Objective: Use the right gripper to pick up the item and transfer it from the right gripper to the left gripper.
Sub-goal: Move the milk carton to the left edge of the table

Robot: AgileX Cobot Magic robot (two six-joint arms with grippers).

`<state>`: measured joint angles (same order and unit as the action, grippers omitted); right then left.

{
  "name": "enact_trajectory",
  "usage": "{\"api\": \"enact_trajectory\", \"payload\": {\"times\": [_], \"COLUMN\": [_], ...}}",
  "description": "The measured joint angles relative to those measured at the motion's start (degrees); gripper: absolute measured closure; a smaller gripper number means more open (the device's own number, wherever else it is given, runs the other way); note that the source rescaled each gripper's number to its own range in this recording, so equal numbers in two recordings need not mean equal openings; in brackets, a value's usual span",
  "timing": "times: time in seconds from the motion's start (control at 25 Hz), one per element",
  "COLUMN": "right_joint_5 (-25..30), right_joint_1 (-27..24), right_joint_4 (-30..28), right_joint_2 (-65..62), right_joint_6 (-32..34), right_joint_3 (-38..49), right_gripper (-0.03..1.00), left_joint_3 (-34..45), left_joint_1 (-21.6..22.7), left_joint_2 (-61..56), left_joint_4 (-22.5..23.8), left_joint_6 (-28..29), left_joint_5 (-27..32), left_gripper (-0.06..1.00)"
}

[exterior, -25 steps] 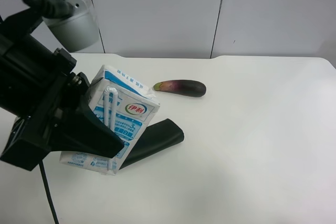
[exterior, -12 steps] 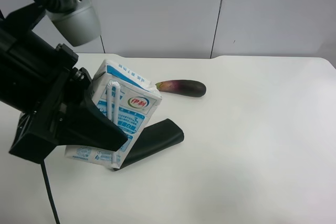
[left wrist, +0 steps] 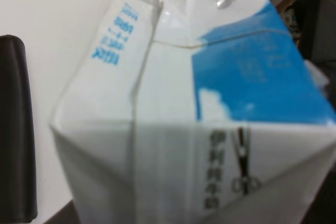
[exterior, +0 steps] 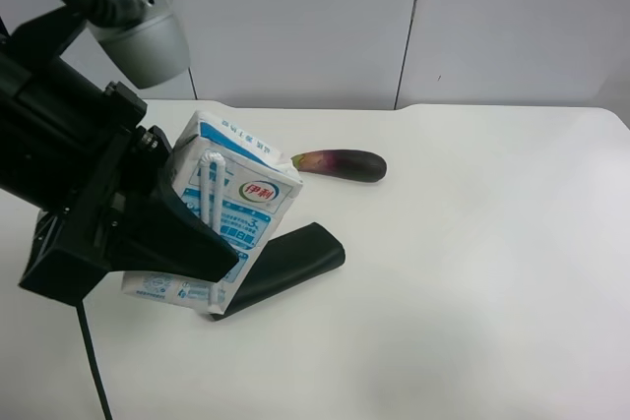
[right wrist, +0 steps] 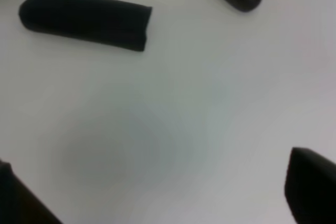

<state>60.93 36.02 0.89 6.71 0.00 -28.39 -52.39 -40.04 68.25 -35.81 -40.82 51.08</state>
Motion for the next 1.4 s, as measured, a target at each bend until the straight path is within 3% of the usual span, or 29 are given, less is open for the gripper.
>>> {"api": "enact_trajectory", "payload": {"times": [0.2, 0.4, 0.52, 0.76, 1.08, 1.4], "right_joint_5": [0.0, 0.0, 0.0, 0.0, 0.0, 0.0], "right_joint_1": [-14.3, -24.07, -27.29, -28.14, -28.14, -28.14], "right_joint_4": [0.11, 0.13, 0.21, 0.21, 0.21, 0.25], "right_joint_2": [-0.65, -6.25, -6.86, -6.86, -6.86, -6.86], "right_joint_6": [0.0, 0.0, 0.0, 0.0, 0.0, 0.0], "right_joint_3": [0.0, 0.0, 0.0, 0.0, 0.0, 0.0], "right_gripper": [-0.03, -0.03, -0.03, -0.03, -0.03, -0.03], "left_joint_3": [0.0, 0.0, 0.0, 0.0, 0.0, 0.0], "left_joint_1": [0.0, 0.0, 0.0, 2.3, 18.2, 35.09], "left_joint_2": [0.0, 0.0, 0.0, 1.99, 9.05, 17.17], "left_joint_4": [0.0, 0.0, 0.0, 4.08, 8.93, 12.01], "left_joint_6": [0.0, 0.05, 1.05, 6.3, 13.52, 14.66], "left_joint_5": [-1.0, -2.62, -4.23, -5.58, -4.54, -7.67], "left_gripper": [0.94, 0.94, 0.94, 0.94, 0.94, 0.94]}}
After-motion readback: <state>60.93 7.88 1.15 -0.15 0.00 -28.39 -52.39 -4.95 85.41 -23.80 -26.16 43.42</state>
